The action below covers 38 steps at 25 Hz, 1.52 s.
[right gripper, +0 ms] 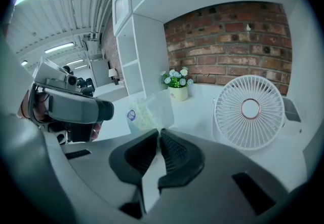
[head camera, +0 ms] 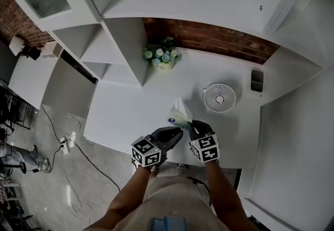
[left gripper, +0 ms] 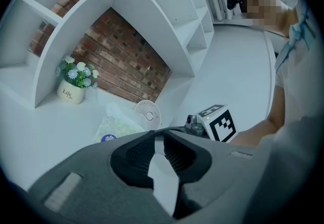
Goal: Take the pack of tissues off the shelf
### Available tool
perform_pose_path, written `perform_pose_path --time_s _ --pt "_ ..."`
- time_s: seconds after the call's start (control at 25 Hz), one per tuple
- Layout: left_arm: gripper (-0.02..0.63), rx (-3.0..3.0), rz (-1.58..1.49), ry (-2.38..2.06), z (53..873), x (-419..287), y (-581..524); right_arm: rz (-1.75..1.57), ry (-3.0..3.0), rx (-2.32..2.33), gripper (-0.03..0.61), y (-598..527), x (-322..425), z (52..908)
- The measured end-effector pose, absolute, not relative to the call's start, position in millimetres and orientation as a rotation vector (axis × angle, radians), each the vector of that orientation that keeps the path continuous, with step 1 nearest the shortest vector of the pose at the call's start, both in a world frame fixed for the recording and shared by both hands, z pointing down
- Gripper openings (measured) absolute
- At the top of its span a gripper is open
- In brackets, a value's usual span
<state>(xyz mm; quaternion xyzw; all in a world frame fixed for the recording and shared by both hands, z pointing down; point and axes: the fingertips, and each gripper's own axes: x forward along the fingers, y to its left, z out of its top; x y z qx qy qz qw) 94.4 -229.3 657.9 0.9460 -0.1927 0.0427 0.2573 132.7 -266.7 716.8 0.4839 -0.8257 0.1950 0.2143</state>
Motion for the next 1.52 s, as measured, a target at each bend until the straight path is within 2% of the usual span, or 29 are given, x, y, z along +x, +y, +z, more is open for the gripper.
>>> perform_pose_path --time_s 1.36,1.52 --pt "0.06 2.505 0.114 -0.543 675.3 78.2 -230.6 0.524 -2.21 1.275 0.028 -252.2 129.3 768.3" --pt "0.06 2.509 0.116 -0.54 675.5 78.7 -230.3 0.542 -2.21 1.274 0.054 -252.7 130.2 769.3"
